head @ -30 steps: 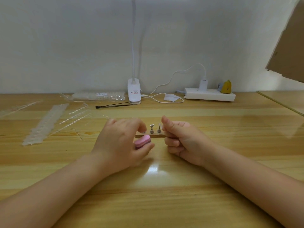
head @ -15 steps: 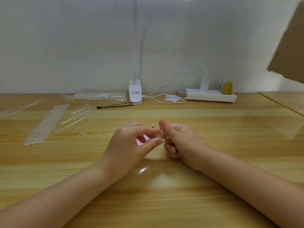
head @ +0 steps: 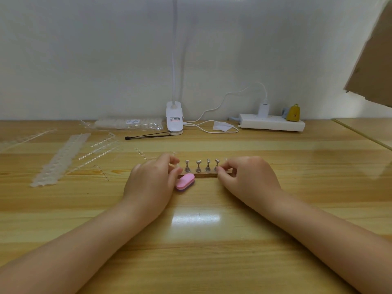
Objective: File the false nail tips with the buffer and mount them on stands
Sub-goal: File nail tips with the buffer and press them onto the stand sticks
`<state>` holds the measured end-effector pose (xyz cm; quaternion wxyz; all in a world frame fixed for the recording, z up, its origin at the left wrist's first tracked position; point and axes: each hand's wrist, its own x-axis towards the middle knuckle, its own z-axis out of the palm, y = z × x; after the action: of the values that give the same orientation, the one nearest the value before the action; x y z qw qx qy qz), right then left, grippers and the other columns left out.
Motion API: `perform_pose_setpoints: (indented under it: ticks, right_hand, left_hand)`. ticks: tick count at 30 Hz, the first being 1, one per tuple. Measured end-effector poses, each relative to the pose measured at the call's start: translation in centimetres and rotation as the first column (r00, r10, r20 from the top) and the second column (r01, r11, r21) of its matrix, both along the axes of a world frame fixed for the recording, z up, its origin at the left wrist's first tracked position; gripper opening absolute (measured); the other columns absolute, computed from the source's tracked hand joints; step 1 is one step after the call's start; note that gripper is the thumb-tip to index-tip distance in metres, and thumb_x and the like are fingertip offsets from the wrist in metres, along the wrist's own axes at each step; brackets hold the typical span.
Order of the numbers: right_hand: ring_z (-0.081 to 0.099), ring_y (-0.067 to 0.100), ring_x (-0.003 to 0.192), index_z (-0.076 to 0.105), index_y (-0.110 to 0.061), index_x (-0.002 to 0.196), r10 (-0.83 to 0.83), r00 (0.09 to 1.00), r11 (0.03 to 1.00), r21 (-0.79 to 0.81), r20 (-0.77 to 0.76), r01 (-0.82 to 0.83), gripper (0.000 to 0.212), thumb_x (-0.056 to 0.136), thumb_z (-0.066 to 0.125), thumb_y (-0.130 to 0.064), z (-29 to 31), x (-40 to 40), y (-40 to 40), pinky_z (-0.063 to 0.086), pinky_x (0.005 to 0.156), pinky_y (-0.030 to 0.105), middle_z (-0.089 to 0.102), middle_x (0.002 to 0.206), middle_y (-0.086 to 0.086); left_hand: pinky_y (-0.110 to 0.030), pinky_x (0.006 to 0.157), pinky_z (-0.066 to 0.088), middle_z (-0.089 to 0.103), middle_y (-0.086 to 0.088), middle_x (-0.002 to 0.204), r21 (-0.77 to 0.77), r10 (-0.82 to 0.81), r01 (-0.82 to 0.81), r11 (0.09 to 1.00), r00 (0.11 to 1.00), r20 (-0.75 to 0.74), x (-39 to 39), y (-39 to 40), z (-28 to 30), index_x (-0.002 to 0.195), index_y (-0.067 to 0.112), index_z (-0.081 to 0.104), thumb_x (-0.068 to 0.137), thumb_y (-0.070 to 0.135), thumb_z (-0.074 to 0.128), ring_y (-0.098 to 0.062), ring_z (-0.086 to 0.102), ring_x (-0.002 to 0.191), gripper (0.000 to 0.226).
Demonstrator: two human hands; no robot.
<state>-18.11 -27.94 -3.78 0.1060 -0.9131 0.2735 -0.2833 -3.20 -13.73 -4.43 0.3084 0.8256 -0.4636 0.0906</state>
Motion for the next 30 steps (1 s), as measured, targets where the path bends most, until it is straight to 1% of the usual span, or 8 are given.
perform_pose_setpoints:
  ticks: [4, 7, 12, 15, 18, 22, 27, 30]
  right_hand:
    - [0.061, 0.018, 0.07, 0.074, -0.022, 0.087, -0.076, 0.996, 0.995, -0.062, -0.056, 0.072, 0.029, 0.093, 0.053, -0.042, -0.3, 0.3, -0.4, 0.045, 0.056, 0.027, 0.068, 0.073, -0.003]
    - [0.059, 0.02, 0.069, 0.071, -0.02, 0.084, -0.122, 0.986, 0.99, -0.088, -0.115, 0.112, 0.034, 0.095, 0.048, -0.044, -0.5, 0.6, -0.8, 0.037, 0.051, 0.027, 0.066, 0.071, -0.002]
    - [0.062, 0.022, 0.08, 0.073, -0.023, 0.092, -0.105, 0.989, 0.993, -0.063, -0.103, 0.099, 0.03, 0.095, 0.05, -0.042, -0.3, 0.8, -1.2, 0.048, 0.061, 0.03, 0.07, 0.083, -0.001]
    - [0.062, 0.022, 0.082, 0.073, -0.024, 0.096, -0.091, 0.992, 0.992, -0.099, -0.086, 0.083, 0.028, 0.095, 0.05, -0.041, -0.4, 0.8, -1.0, 0.047, 0.061, 0.03, 0.071, 0.086, -0.002]
    - [0.061, 0.021, 0.076, 0.072, -0.021, 0.093, -0.053, 0.999, 0.991, -0.125, 0.0, 0.052, 0.023, 0.093, 0.055, -0.036, -0.4, 0.5, -0.6, 0.042, 0.056, 0.03, 0.069, 0.079, -0.002]
    - [0.051, 0.015, 0.061, 0.066, -0.014, 0.082, 0.082, 0.974, 0.994, -0.085, 0.212, -0.065, 0.012, 0.09, 0.062, -0.022, -0.1, 0.0, 0.6, 0.041, 0.055, 0.033, 0.056, 0.064, -0.006]
    - [0.057, 0.003, 0.063, 0.071, -0.01, 0.089, 0.223, 0.912, 0.951, 0.128, 0.344, -0.281, 0.005, 0.087, 0.067, -0.009, -0.1, 0.2, 2.2, 0.041, 0.061, 0.01, 0.067, 0.078, -0.004]
    - [0.063, 0.008, 0.065, 0.073, -0.011, 0.094, 0.273, 0.891, 0.926, 0.151, 0.362, -0.346, 0.009, 0.087, 0.069, -0.009, -0.2, 0.2, 2.3, 0.05, 0.063, 0.022, 0.069, 0.08, -0.004]
  left_hand:
    - [-0.028, 0.087, 0.032, 0.068, 0.011, 0.104, -0.022, -0.043, 0.044, 0.999, 0.999, 0.018, -0.1, -0.1, -0.2, 0.117, 0.026, 0.055, 0.097, 0.033, 0.05, -0.013, 0.058, 0.101, 0.022]
    - [-0.027, 0.088, 0.03, 0.068, 0.012, 0.103, -0.025, -0.061, 0.062, 0.998, 0.998, 0.031, 0.0, -0.2, -0.4, 0.116, 0.026, 0.054, 0.097, 0.033, 0.05, -0.012, 0.058, 0.103, 0.021]
    - [-0.027, 0.089, 0.031, 0.069, 0.011, 0.102, -0.056, -0.075, 0.077, 0.995, 0.996, 0.038, 0.0, -0.2, -0.5, 0.115, 0.025, 0.055, 0.096, 0.033, 0.05, -0.012, 0.059, 0.102, 0.021]
    - [-0.026, 0.089, 0.031, 0.069, 0.011, 0.102, -0.063, -0.079, 0.082, 0.995, 0.996, 0.047, -0.1, -0.2, -0.5, 0.114, 0.025, 0.055, 0.096, 0.034, 0.05, -0.012, 0.06, 0.101, 0.021]
    - [-0.03, 0.089, 0.034, 0.067, 0.012, 0.102, -0.103, -0.07, 0.077, 0.992, 0.995, 0.069, -0.1, -0.1, -0.4, 0.113, 0.023, 0.057, 0.095, 0.033, 0.052, -0.015, 0.06, 0.099, 0.022]
    - [-0.038, 0.084, 0.043, 0.059, 0.013, 0.099, -0.292, -0.154, 0.185, 0.938, 0.98, 0.126, -0.6, 0.2, 0.4, 0.108, 0.017, 0.063, 0.093, 0.034, 0.058, -0.017, 0.061, 0.09, 0.023]
    - [-0.043, 0.078, 0.049, 0.06, 0.009, 0.1, -0.335, -0.278, 0.333, 0.881, 0.939, 0.202, -1.4, 0.3, 0.7, 0.104, 0.014, 0.068, 0.087, 0.038, 0.054, -0.011, 0.059, 0.084, 0.033]
    - [-0.042, 0.079, 0.048, 0.064, 0.005, 0.1, -0.332, -0.298, 0.349, 0.876, 0.934, 0.195, -1.6, 0.3, 0.7, 0.104, 0.014, 0.07, 0.087, 0.039, 0.053, -0.007, 0.056, 0.087, 0.035]
